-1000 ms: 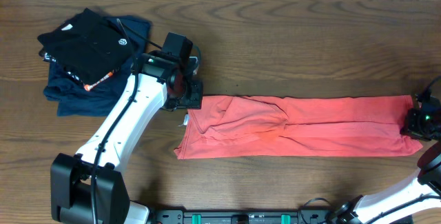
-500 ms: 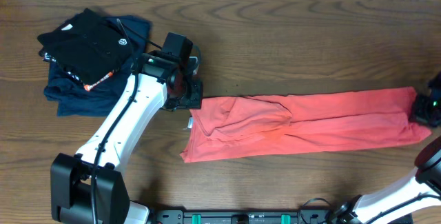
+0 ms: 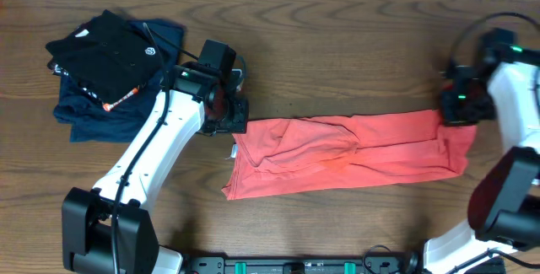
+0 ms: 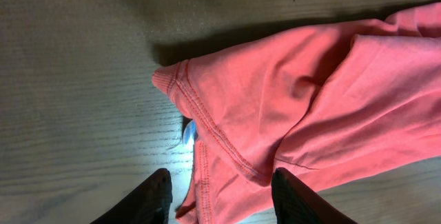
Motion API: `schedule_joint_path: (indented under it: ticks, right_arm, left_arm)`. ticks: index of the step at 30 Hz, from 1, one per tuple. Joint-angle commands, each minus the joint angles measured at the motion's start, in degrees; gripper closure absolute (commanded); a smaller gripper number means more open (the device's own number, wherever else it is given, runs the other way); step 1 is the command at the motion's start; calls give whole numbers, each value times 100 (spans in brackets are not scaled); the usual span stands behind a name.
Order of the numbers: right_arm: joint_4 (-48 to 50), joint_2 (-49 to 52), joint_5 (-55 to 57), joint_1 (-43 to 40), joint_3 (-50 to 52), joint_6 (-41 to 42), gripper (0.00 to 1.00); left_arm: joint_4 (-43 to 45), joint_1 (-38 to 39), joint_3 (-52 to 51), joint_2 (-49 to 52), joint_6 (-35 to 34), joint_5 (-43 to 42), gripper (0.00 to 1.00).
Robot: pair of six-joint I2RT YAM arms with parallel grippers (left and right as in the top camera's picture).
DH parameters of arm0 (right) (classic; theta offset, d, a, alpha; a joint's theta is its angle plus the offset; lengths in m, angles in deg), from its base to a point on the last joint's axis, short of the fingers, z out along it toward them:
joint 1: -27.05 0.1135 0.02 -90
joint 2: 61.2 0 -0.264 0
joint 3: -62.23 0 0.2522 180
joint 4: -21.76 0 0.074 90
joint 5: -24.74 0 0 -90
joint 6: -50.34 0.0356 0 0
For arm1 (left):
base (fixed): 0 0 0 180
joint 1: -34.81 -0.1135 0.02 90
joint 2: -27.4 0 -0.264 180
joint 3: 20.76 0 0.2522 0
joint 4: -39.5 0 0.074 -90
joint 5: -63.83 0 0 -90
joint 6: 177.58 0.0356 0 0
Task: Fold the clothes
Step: 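Fold the right end leftward over the strip with the right gripper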
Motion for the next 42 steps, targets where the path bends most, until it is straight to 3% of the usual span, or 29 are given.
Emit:
schedule_joint_path:
  ticks: [1,15,30,34,38,42]
  right_arm:
    - [-168,-79,107,662,-48,284,99]
    - [-337,-79,103,2393,223,975,93]
    - [-356,-79,-90,2870,763,1189,92]
    - [-334,-79,-350,2905,763,1187,81]
    - [-332,-79,-796,2905,763,1178,58]
    - [-299,-81,-752,2894,750,1165,57]
  left_arm:
    - [-20,0,68,7,-59,9,51]
    - [-22,0,68,7,-57,11,51]
    - [-24,0,68,7,-57,11,51]
    - [-22,0,68,7,-57,11,51]
    - [-26,0,68,7,-57,11,51]
    - [-70,0,68,7,-57,9,51]
